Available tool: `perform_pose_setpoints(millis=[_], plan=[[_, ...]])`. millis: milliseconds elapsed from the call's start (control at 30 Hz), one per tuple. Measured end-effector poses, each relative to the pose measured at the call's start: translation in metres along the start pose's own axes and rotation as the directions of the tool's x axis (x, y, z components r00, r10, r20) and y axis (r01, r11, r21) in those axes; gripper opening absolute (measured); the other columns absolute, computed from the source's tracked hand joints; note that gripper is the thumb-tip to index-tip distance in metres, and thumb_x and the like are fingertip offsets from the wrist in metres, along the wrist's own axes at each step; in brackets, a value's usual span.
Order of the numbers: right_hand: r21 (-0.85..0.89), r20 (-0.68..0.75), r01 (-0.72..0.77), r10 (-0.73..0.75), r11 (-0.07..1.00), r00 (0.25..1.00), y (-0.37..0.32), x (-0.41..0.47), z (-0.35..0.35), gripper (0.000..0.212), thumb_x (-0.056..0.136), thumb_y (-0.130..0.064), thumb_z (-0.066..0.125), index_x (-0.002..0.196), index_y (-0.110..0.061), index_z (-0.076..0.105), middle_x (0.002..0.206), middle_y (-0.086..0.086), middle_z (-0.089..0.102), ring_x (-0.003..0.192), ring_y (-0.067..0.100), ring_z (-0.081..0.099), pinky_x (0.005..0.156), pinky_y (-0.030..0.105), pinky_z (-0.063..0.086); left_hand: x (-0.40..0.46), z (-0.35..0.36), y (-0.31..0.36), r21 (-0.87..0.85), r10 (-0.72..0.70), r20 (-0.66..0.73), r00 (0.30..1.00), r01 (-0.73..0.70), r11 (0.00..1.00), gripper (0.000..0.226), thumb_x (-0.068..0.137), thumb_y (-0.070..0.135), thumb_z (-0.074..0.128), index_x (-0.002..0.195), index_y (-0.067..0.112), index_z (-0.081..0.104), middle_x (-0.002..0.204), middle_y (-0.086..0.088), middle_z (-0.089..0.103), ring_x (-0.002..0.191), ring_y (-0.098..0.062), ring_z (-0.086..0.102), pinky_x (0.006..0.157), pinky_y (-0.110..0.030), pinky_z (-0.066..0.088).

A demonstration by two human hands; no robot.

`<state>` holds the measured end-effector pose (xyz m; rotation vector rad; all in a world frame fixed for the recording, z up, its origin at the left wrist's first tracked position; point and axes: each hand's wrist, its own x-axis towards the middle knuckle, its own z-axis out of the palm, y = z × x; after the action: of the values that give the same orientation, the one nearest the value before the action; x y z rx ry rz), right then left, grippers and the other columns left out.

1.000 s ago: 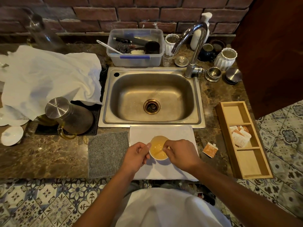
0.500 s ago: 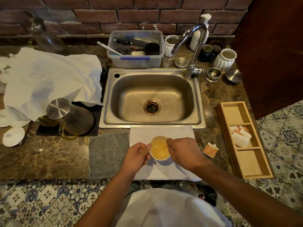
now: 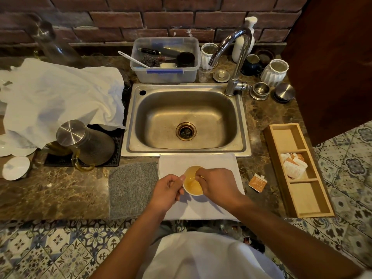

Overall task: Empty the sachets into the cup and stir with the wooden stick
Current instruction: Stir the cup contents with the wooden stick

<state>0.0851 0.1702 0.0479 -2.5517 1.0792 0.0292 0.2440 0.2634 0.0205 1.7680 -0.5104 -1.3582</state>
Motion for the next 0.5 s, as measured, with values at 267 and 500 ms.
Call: perform_pose_setpoints(millis=[267,500], plan=[[-0.038,-0.042,0.011,-0.012,0.999,0.999,0.010,-0.007,-0.002,0.030,0.098,-0.041,0.055,0.115,-0.018,0.064,0.094,0.005,0.076,0.076,0.026,0.070,0.066,0.027,0.043,-0.002,0.000,0.000,-0.002,-0.001,-0.009,1.000,0.001,1.000,0.028,0.099,0.026,0.063,0.078,0.007,0.063,0.058,-0.003,0.062,0.045,-0.011,0.048,0.044,-0.023,0.039],[-0.003,-0.064,-0.054,0.054,0.999,0.996,0.001,-0.005,0.002,0.035,0.085,-0.040,0.073,0.107,-0.014,0.071,0.085,0.007,0.077,0.071,0.028,0.072,0.066,0.026,0.036,0.000,0.001,-0.001,-0.014,0.023,-0.008,1.000,-0.023,1.000,0.029,0.099,0.023,0.063,0.077,0.004,0.062,0.057,-0.004,0.062,0.043,-0.012,0.048,0.044,-0.024,0.040]])
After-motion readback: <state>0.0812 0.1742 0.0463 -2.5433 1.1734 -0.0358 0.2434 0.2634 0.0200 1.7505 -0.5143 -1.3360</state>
